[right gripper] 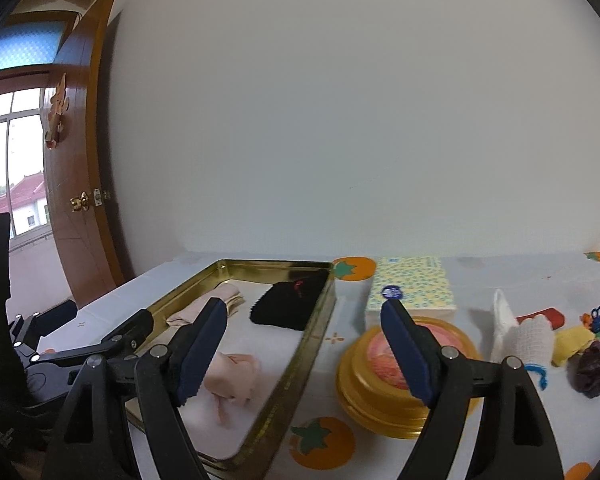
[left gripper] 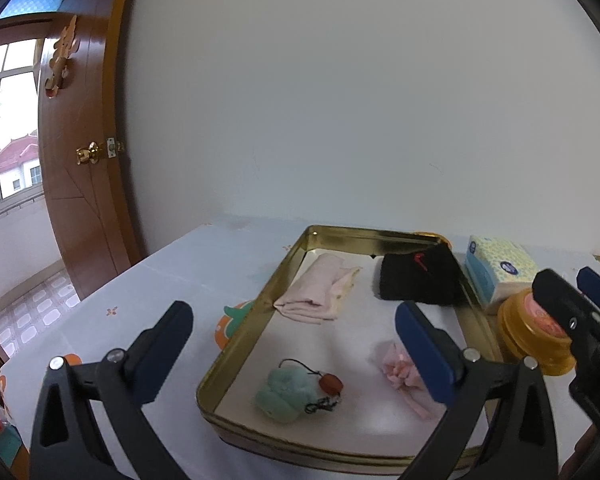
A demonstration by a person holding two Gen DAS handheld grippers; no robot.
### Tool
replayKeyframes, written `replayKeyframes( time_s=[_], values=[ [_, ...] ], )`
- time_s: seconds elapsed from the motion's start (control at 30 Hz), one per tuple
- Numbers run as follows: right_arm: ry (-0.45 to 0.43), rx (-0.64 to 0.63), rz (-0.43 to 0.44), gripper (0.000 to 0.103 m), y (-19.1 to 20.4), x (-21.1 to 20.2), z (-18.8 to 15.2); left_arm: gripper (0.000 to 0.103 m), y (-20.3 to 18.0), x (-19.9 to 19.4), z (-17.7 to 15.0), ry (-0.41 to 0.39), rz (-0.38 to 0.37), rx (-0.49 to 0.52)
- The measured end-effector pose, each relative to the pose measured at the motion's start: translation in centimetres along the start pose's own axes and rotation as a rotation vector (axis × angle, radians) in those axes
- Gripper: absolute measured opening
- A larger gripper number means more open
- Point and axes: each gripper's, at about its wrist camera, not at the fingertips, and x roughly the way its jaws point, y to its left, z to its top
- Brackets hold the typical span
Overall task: Organize soft objects
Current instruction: 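Lift both open grippers away from the tray toward the remaining items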
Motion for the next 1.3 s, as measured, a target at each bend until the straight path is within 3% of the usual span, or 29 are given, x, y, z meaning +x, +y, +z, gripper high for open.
replayKeyframes(
  time_s=[0.6,1.3],
  values=[
    [-0.061,-0.03,-0.097,0.081,-3.8,-3.5,-0.2,0.103,-3.5,-2.1,-0.8,0.004,-0.06,0.035],
    [-0.102,0.014,-0.255,0.081,-12.4,-7.7,0.0,0.103,-10.4,-4.5,-2.0,-0.011,-0.214,0.084]
  ],
)
